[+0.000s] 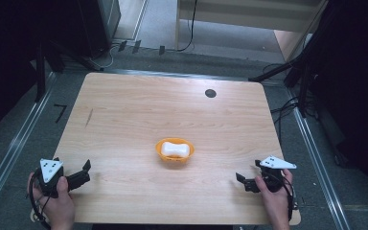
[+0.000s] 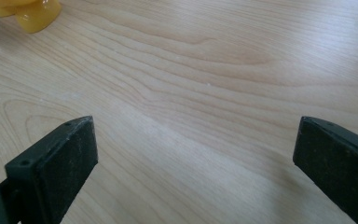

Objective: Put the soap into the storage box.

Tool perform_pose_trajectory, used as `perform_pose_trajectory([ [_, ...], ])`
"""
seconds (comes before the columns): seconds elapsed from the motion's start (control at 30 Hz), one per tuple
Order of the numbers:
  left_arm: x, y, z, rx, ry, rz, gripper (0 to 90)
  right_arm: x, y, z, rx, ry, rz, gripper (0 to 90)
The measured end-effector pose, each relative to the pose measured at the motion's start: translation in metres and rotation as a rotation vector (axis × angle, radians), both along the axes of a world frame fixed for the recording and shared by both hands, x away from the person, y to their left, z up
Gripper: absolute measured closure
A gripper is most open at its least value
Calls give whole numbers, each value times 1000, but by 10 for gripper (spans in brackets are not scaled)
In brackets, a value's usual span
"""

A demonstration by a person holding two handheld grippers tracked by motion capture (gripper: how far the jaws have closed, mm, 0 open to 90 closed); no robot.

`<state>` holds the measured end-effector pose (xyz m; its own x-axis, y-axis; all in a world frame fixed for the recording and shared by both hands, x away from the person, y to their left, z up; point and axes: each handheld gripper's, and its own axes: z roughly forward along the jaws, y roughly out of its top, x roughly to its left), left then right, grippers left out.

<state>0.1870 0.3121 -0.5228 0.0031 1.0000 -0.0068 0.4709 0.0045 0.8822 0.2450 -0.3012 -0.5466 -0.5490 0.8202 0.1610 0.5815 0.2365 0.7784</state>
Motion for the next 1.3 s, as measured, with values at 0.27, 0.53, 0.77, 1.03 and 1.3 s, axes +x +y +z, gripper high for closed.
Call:
perform_pose_trajectory([
  [0.27, 0, 0, 0, -5, -3, 2, 0, -12, -23, -2, 21, -3, -50, 0],
  [0.53, 0, 1, 0, -7, -5, 3, 0, -24, -48, -4, 46, -20, -105, 0],
  [0.77, 0, 1, 0, -14, -2, 0, 0, -40, -71, -5, 73, -42, -162, 0],
  [1.03, 0, 1, 0, -16, 1, -4, 0, -55, -93, -6, 139, -94, -230, 93],
  [1.3, 0, 3, 0, -30, 4, -9, 0, -54, -88, -6, 99, -89, -216, 95],
])
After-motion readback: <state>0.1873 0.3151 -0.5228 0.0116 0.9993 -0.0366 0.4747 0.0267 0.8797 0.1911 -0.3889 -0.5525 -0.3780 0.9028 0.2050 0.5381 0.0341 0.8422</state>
